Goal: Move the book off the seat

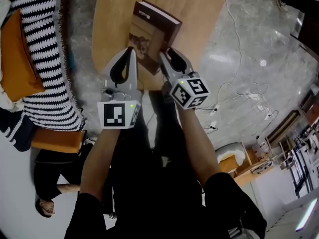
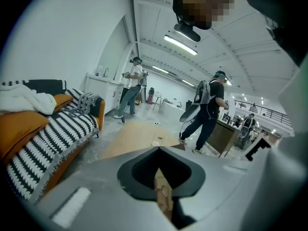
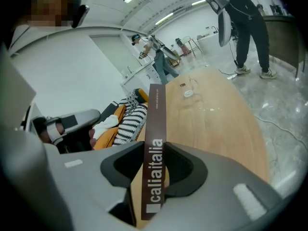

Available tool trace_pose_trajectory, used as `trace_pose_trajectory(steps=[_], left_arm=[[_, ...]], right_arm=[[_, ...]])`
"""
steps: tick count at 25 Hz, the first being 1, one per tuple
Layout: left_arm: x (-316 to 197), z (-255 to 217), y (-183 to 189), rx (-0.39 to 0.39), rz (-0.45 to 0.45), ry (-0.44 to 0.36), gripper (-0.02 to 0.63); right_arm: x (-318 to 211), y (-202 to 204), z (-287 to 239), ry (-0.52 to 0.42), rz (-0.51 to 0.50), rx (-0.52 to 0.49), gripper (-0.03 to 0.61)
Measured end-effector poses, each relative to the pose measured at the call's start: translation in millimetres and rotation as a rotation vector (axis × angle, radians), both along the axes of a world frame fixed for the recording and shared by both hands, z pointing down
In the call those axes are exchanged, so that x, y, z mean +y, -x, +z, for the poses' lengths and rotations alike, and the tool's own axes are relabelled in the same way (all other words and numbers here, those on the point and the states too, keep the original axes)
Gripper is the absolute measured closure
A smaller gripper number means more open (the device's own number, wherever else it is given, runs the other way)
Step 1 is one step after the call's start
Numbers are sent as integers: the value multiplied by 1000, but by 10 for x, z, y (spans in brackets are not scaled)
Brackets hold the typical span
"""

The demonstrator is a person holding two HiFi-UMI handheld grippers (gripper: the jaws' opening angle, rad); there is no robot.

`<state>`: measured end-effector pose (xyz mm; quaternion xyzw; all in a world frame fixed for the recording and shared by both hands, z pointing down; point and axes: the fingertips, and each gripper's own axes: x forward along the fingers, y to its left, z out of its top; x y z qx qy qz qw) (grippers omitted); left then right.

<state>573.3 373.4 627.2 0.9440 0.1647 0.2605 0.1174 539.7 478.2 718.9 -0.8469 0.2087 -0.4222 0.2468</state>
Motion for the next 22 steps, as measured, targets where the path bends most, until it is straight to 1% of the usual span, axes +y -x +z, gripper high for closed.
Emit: trace_pose_trajectory(steps=[3,9,14,19,22], left_arm=[[-17,111,51,-9,-6,5,607],[-38,395,187,-26,-20,18,607],[-25,518,87,-45,-9,20,607],[33,561,90,-55,0,16,607],[52,587,83,-61,3,19,607]], right_arm=[[69,-31,64,-20,29,-5,430],[188,-16,272,2,62,23,414],[274,-163,444,5,92,1,407],[382,-147,579,46,81,-22,410],[413,-145,602,54,75,-25,411]])
